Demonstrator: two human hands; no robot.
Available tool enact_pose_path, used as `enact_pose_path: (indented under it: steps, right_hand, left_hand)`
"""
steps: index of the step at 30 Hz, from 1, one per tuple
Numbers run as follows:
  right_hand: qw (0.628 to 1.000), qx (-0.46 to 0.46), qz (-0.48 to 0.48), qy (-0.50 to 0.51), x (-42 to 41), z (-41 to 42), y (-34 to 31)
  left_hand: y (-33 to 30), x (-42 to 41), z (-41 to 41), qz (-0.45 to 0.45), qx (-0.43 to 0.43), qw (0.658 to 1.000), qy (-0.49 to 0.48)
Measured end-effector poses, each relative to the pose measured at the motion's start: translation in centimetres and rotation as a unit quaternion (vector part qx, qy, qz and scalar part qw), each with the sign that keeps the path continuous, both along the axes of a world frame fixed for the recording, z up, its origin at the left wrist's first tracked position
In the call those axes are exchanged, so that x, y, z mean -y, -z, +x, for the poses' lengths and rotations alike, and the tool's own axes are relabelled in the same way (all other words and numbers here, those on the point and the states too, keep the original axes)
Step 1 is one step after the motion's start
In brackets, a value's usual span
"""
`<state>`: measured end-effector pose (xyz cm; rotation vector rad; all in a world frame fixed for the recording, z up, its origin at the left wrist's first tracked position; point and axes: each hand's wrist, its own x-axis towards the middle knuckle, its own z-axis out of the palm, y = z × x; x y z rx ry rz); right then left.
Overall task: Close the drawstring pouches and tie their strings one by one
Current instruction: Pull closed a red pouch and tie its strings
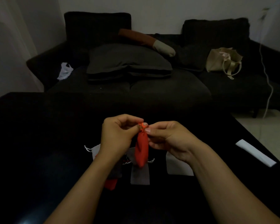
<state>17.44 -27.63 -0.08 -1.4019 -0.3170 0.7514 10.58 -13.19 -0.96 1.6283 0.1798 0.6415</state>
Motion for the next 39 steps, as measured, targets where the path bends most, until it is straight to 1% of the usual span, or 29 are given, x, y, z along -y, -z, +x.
enact_pose_path:
  steps: [3,9,13,17,19,21,24,27,29,31,34,37,39]
  right_hand:
    - [1.0,0.024,-0.014,-0.001,0.3,0.1,-0.2]
    - [1.0,0.007,0.002,-0.004,0.1,0.1,-0.6]
    - [0.998,-0.055,0.02,-0.021,0.2,0.1,-0.9]
    - [0.998,-0.047,0.037,-0.018,0.3,0.6,-0.4]
    - [0.996,-0.059,0.073,-0.007,0.3,0.8,-0.3]
    - [0.99,-0.076,0.119,0.016,0.0,0.9,-0.2]
    - [0.969,-0.111,0.209,0.073,-0.7,0.6,-0.5]
    - [0.936,-0.173,0.295,0.084,-1.0,0.4,-0.7]
    - [0.936,-0.171,0.293,0.091,-1.2,0.4,-0.7]
    - [0.943,-0.149,0.27,0.126,-1.3,0.7,-0.8]
    - [0.951,-0.099,0.242,0.163,-1.6,0.7,-1.3]
    - [0.965,-0.049,0.191,0.17,-1.9,0.3,-0.9]
    - [0.972,-0.035,0.166,0.164,-1.7,0.2,-0.6]
  left_hand:
    - [-0.1,-0.5,0.1,-0.009,-0.022,0.999,0.028]
    - [-0.2,-1.2,0.2,-0.041,-0.052,0.993,0.096]
    - [-0.3,-1.4,0.1,-0.05,-0.052,0.994,0.087]
    - [-0.3,-1.3,0.0,-0.075,-0.064,0.991,0.085]
    - [-0.4,-1.2,-0.1,-0.109,-0.077,0.987,0.091]
    - [-0.7,-1.0,-0.1,-0.167,-0.081,0.977,0.105]
    - [-0.7,-0.5,0.4,-0.255,-0.06,0.958,0.12]
    - [-0.6,-0.3,0.9,-0.321,-0.027,0.943,0.081]
    - [-0.6,-0.3,1.0,-0.352,0.001,0.935,0.052]
    - [-0.6,0.0,1.1,-0.351,0.019,0.935,0.041]
    - [-0.5,0.6,1.1,-0.336,0.034,0.939,0.067]
    - [-0.3,0.1,1.2,-0.267,0.011,0.96,0.088]
    - [-0.1,-0.3,1.2,-0.243,-0.01,0.966,0.094]
